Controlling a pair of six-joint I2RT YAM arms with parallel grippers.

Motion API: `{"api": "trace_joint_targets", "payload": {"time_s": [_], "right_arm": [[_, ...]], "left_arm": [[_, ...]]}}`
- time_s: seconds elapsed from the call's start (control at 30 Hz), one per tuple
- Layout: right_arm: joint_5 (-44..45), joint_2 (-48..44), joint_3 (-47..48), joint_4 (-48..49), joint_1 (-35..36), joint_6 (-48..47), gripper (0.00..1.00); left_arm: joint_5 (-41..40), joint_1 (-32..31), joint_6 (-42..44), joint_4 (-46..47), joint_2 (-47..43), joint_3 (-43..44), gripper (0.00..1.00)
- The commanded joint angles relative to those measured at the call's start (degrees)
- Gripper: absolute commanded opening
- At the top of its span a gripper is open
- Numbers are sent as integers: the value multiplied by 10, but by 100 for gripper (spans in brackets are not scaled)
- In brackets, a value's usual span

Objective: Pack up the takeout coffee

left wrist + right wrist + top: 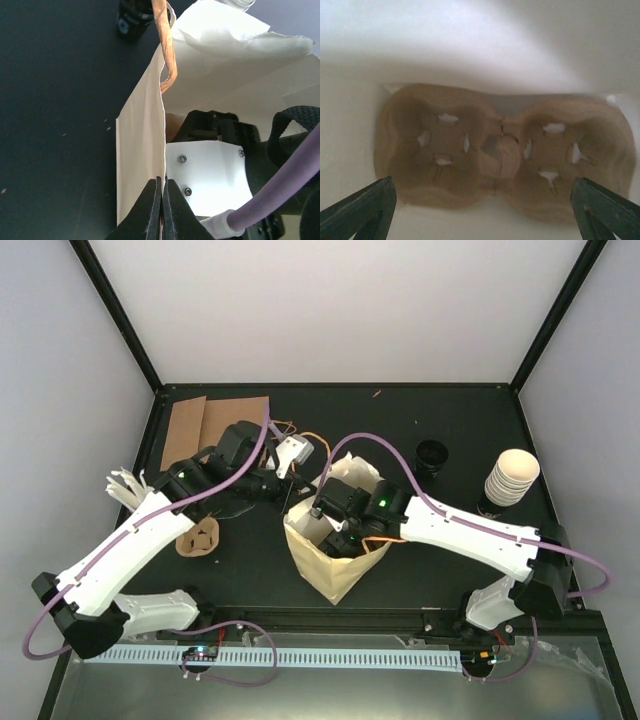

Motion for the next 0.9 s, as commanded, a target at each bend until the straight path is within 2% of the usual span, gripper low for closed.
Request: {"api": "trace_joint_targets", "payload": {"time_s": [0.0,0.47,0.87], "right_arm": [[-34,9,0,21,1,-11,97],[-66,2,-46,19,2,-11,98],[31,-36,57,28,1,6,98]], "left_arm": [[-89,-24,59,-54,13,30,2],[-197,-57,98,-44,1,37,1],[-198,-80,108,-54,2,19,2]]}}
